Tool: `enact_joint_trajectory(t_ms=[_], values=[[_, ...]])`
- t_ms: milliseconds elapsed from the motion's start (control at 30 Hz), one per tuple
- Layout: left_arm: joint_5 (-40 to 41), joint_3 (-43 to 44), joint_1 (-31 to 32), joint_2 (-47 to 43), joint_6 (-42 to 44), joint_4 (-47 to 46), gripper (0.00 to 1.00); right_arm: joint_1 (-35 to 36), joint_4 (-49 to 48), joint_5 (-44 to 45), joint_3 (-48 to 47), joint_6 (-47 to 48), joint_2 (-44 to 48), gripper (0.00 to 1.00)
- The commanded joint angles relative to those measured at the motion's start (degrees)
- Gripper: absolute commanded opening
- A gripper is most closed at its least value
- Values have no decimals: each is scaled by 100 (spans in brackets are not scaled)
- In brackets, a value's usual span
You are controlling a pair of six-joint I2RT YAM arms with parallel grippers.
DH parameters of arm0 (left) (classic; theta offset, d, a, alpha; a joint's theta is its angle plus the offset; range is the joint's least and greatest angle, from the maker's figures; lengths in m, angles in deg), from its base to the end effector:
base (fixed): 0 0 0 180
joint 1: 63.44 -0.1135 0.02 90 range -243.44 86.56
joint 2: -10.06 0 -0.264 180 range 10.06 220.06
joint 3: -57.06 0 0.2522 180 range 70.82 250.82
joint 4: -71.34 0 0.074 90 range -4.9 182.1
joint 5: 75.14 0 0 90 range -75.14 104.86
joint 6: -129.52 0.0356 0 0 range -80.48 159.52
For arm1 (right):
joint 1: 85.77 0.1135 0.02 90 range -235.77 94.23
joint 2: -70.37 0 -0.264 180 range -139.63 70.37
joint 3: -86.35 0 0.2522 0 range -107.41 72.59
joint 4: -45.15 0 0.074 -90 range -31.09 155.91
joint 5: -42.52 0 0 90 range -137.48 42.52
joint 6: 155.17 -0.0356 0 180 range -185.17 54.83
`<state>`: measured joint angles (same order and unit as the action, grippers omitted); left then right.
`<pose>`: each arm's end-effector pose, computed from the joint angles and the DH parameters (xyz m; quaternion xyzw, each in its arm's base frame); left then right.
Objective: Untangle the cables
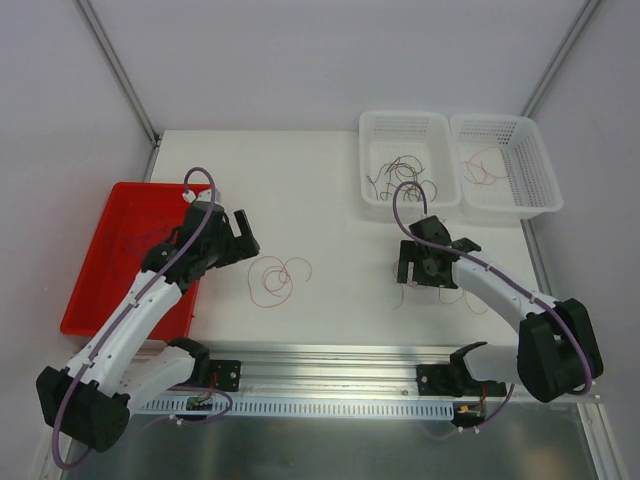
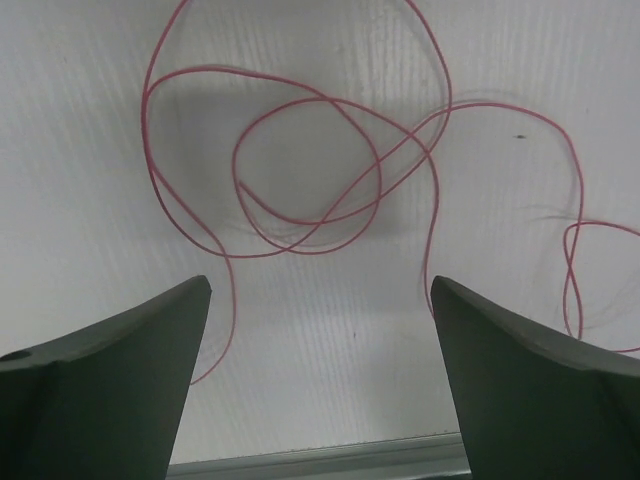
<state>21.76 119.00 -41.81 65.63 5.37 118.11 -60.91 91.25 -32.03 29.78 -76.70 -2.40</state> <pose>0.1918 -0.0715 0.2884 -0.1239 0.8980 -0.1476 0.3956 0.2166 0.0899 0.1994 -0.0797 0.9593 -0.0499 0.2661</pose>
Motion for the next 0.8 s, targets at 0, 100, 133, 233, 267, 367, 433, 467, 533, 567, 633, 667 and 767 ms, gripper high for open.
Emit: enact_joint_trajectory(t_ms=[0,100,133,233,267,367,433,467,533,567,633,667,767], values=[[66,463,-53,-370,725,126,88,-52,-368,-401,-113,-95,-140,97],[259,648,-53,-512,1155,126,91,-69,-447,-516,-175,-156,-342,97],[364,666,-62,-521,1356,126,92,-78,-509,-577,-228,-235,-386,97],[742,675,-53,-451,1726,74,92,-78,-719,-848,-298,-262,-588,97],[813,605,-53,-416,1789,56,92,-52,-772,-919,-316,-253,-641,97],[1094,264,-53,-407,1824,-198,93,18,-852,-955,-430,-227,-791,97],[1199,78,-53,-407,1772,-339,93,10,-852,-964,-492,-227,-974,97],[1226,8,-53,-398,1763,-427,93,19,-834,-938,-561,-236,-1063,97],[1314,-116,-53,-345,1850,-463,92,19,-808,-903,-623,-253,-1204,97],[1367,-134,-53,-319,1868,-463,92,10,-825,-894,-658,-262,-1343,97],[1420,-143,-53,-328,1868,-471,92,10,-878,-920,-667,-280,-1467,99],[1402,-151,-53,-328,1868,-480,92,10,-887,-911,-668,-288,-1511,97],[1472,-186,-53,-328,1895,-489,92,10,-887,-903,-632,-332,-1661,89]])
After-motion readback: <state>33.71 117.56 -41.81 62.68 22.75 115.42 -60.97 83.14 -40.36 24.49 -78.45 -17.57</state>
